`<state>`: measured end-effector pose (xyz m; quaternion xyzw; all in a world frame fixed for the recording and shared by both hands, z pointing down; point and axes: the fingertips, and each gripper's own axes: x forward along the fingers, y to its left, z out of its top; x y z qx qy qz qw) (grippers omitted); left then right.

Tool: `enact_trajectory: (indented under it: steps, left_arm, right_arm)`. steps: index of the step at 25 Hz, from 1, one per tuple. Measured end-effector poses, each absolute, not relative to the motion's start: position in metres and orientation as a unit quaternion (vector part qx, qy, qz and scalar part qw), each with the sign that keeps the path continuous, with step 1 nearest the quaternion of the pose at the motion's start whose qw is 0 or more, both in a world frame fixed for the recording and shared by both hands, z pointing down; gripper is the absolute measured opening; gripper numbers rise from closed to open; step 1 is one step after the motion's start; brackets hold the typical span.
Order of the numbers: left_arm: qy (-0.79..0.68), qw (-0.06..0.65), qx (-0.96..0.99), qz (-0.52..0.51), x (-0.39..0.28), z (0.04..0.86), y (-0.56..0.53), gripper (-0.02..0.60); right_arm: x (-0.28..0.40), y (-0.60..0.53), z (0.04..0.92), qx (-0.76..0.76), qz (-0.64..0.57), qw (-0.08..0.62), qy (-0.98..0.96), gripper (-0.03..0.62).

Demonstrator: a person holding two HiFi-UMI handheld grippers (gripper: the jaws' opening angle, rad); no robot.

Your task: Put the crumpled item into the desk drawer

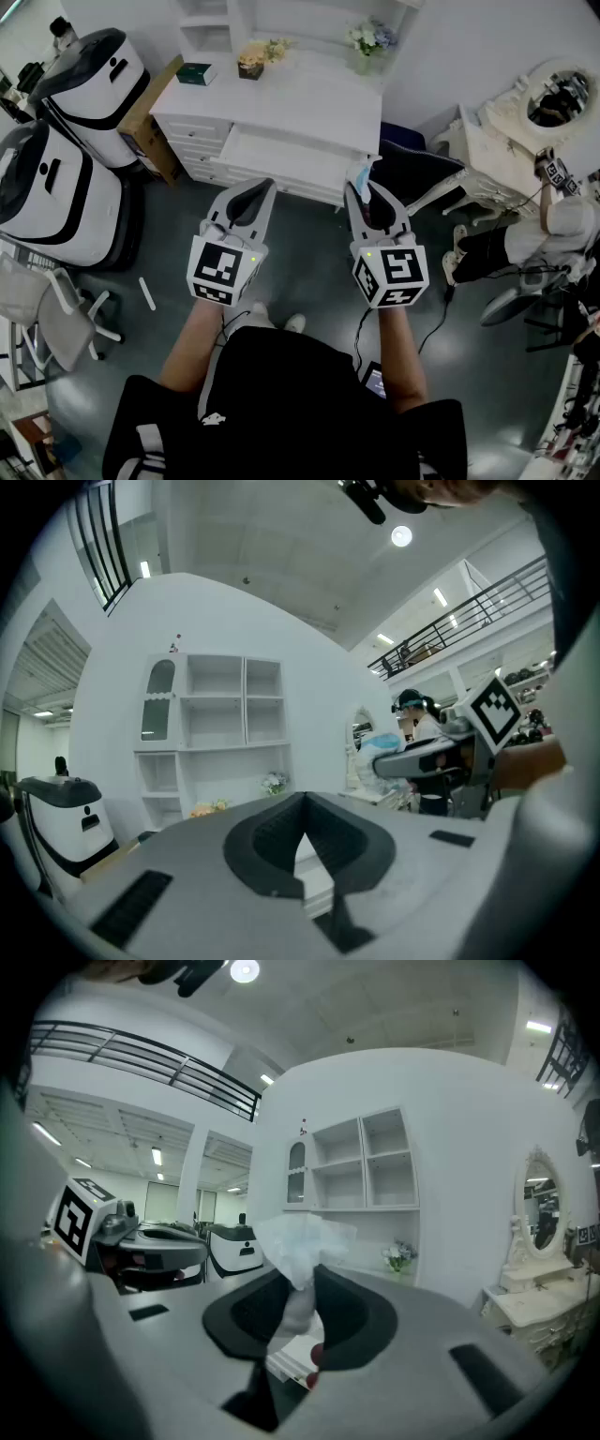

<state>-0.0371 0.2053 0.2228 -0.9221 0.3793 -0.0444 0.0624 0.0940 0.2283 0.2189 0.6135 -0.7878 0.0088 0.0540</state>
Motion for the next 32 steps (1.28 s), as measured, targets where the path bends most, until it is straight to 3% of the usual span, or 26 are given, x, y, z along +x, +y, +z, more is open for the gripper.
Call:
enact_trajectory:
  steps: [32]
  left_arm:
    - [0.400,0.036,-0.914,-0.056,-0.027,0.239,0.232,0.006]
  right_arm:
    - [0.105,0.250,0.235,0.591,0.025,0.045,-0.805,0.078]
